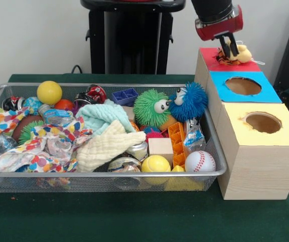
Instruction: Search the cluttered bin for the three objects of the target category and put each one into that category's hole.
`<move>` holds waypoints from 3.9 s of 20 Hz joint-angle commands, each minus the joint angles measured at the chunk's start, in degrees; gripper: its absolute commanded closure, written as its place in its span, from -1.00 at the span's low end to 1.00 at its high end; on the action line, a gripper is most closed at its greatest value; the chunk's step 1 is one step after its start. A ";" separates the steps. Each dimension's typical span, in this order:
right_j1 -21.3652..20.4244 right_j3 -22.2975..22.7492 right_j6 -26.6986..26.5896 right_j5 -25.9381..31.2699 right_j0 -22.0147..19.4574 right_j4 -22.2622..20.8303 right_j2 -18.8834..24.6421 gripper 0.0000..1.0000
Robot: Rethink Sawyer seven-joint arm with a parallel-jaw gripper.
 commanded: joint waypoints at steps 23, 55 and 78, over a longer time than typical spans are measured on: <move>18.42 -13.69 5.76 -6.27 8.65 -12.82 -20.39 1.00; -4.20 -14.02 8.02 23.68 15.73 -12.59 -27.50 -1.00; -5.07 -14.85 8.42 18.70 16.41 -12.78 -27.57 1.00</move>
